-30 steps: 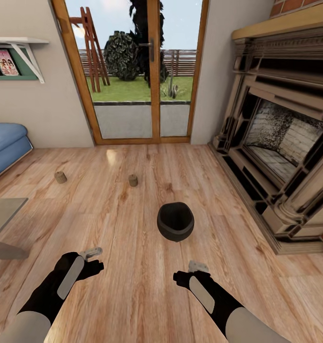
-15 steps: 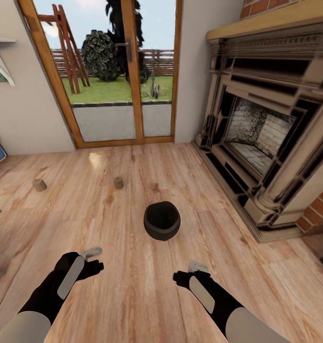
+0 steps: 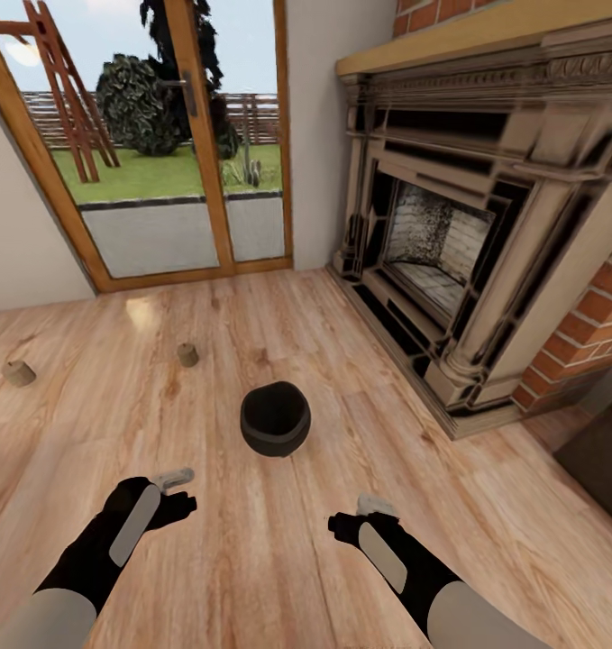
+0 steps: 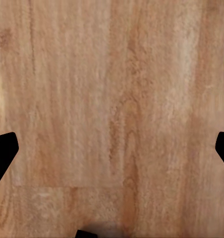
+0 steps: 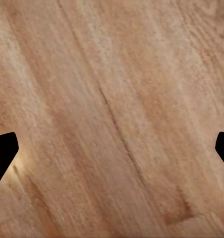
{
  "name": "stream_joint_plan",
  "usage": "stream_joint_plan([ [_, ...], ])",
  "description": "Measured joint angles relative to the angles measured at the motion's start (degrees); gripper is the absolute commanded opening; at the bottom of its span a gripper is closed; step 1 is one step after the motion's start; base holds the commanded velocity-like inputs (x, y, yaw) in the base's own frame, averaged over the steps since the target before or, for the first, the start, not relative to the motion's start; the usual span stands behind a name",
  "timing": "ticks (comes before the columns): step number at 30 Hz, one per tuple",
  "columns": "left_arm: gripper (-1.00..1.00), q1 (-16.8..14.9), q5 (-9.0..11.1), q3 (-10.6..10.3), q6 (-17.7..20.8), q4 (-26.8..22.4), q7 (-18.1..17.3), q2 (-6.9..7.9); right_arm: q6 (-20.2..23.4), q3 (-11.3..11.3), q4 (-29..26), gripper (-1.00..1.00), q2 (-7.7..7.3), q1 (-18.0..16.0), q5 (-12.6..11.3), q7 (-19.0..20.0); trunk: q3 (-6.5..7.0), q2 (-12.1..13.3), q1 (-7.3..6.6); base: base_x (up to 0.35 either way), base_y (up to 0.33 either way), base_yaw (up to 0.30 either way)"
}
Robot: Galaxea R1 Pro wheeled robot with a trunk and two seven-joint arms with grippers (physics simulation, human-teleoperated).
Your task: Place each of the two pumpkins and all three candles from the living room inside a cabinet in the living room (use any cabinet), then make sure every cabinet is closed, and position the cauldron so it is next to a table in the living room.
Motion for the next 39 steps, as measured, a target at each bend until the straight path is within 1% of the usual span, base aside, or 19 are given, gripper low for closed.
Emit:
stream_joint_plan([
  [13, 1.00, 0.02, -0.08, -0.44, -0.01, 0.00, 0.04, 0.00, 0.02, 0.00, 0.09, 1.00, 0.00, 0.00, -0.11, 0.00, 0.00, 0.00, 0.00, 0.000, 0.000, -0.279],
  [33, 1.00, 0.02, -0.08, -0.48, -0.02, 0.00, 0.09, -0.09, 0.02, 0.00, 0.10, 1.00, 0.00, 0.00, -0.18, -0.01, 0.00, 0.00, 0.00, 0.000, 0.000, -0.280],
  [39, 1.00, 0.01, -0.08, -0.48, -0.01, 0.00, 0.09, -0.09, -0.03, -0.05, 1.98, 1.00, 0.08, 0.00, 0.19, 0.00, 0.00, 0.00, 0.00, 0.000, 0.000, -0.280],
])
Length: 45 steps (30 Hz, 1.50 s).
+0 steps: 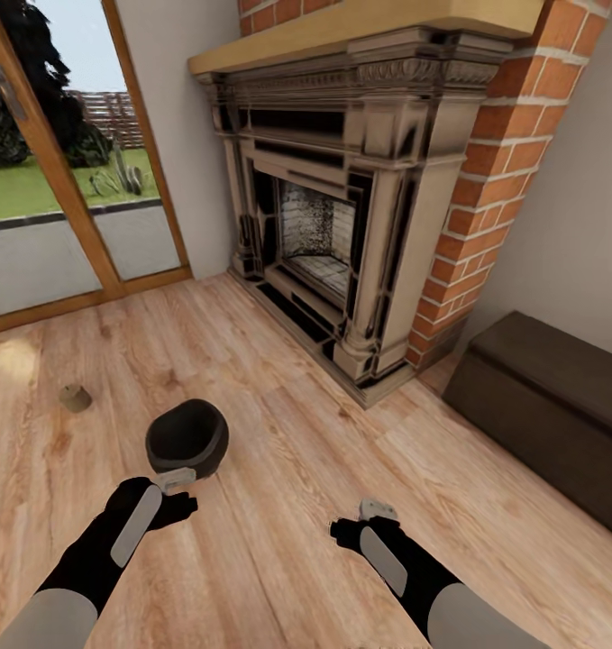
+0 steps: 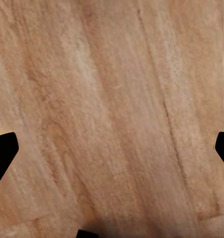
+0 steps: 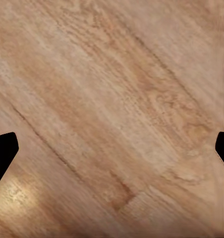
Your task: Place each of the two pumpkins and all three candles from the living room inside a cabinet in the living room (use any cabinet), then make sure every cabinet is closed, and position the cauldron so it is next to a table in the living room.
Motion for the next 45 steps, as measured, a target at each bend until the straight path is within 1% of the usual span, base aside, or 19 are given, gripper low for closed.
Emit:
stream_joint_plan([
  [45, 1.00, 0.03, 0.08, -0.04, 0.00, 0.00, -0.06, 0.00, -0.05, -0.08, 0.50, 1.00, -0.08, 0.00, -0.60, 0.00, 0.00, 0.00, 0.00, 0.000, 0.000, -0.280],
])
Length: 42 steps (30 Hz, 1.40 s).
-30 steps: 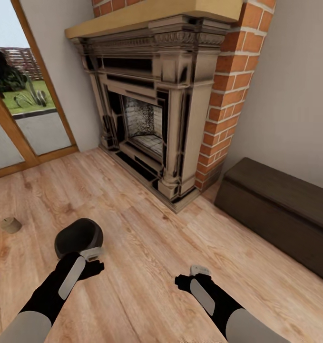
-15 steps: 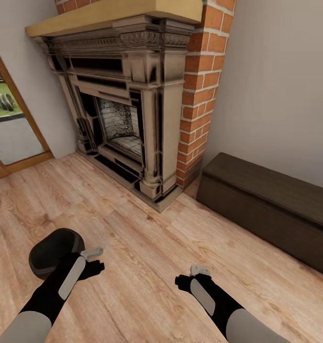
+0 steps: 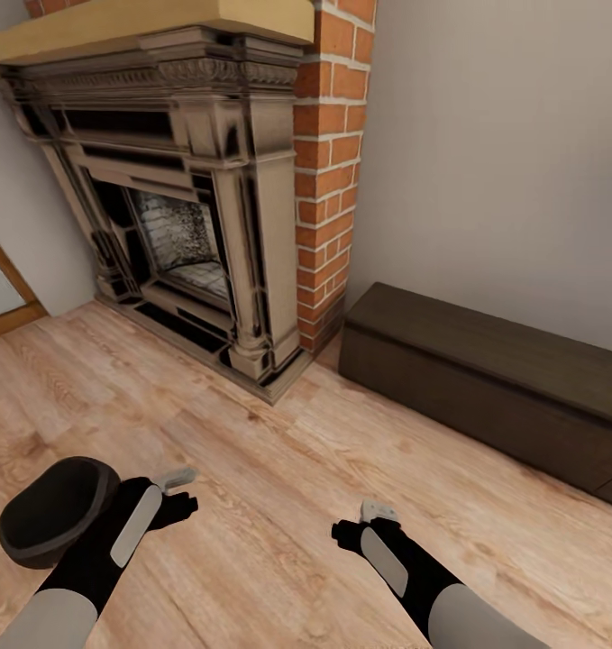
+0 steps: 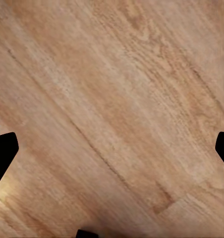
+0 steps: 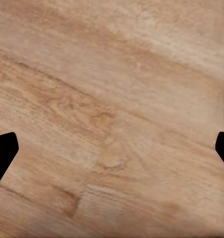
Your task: Place each of the two pumpkins and all three candles from the living room inside a cabinet in the living room (use any cabinet), then make sure every cabinet is closed, and position the cauldron so it is next to a table in the living room.
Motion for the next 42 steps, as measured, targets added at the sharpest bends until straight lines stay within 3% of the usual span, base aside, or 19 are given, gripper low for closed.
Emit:
stream_joint_plan([
  [16, 1.00, -0.02, -0.01, 0.05, 0.01, -0.04, 0.00, 0.02, 0.00, -0.06, 0.07, 1.00, 0.00, 0.00, -0.19, 0.01, 0.00, 0.00, -0.01, 0.015, 0.091, -0.281],
  [42, 1.00, -0.03, -0.08, 0.03, 0.00, -0.04, 0.06, 0.06, 0.00, -0.09, 0.07, 1.00, 0.00, 0.00, -0.22, 0.00, 0.00, 0.00, 0.00, 0.010, 0.003, -0.281],
])
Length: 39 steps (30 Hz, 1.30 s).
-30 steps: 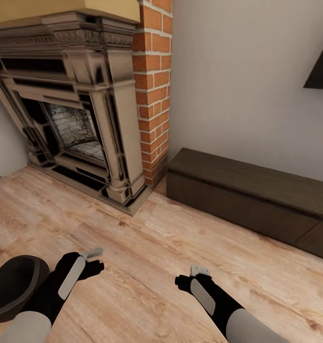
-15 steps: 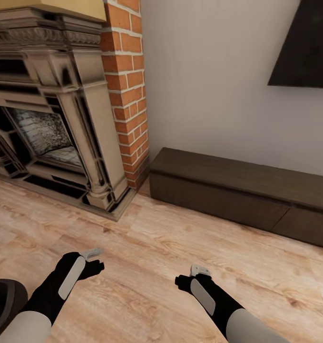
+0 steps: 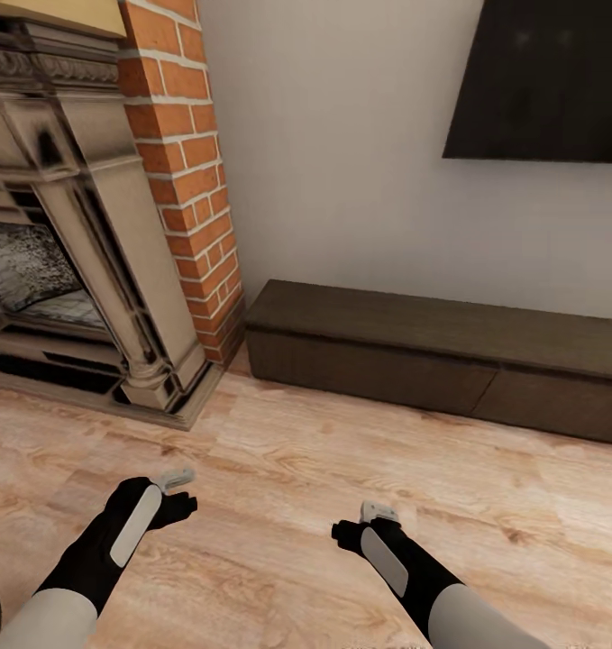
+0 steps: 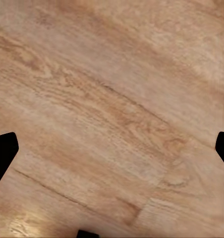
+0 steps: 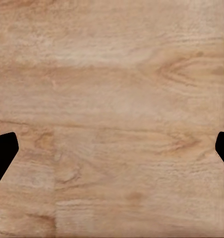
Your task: Place each of the two pumpkins and all three candles from the living room inside a cabinet in the living room (use any cabinet), then make sure every cabinet is closed, and position the cauldron so it is next to a table in the living room.
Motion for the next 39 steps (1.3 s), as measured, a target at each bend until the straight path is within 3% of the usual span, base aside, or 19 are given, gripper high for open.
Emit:
stream_joint_plan([
  [29, 1.00, 0.01, -0.13, -0.01, -0.07, 0.03, 0.00, 0.03, 0.00, 0.08, 0.00, 1.00, 0.01, 0.00, -0.04, 0.00, 0.00, 0.00, -0.02, 0.034, 0.000, -0.279],
  [39, 1.00, 0.05, -0.08, 0.01, -0.06, 0.01, 0.09, 0.04, -0.01, 0.10, 0.03, 1.00, 0.03, -0.01, 0.50, 0.02, 0.00, 0.00, -0.02, 0.141, 0.000, -0.057],
])
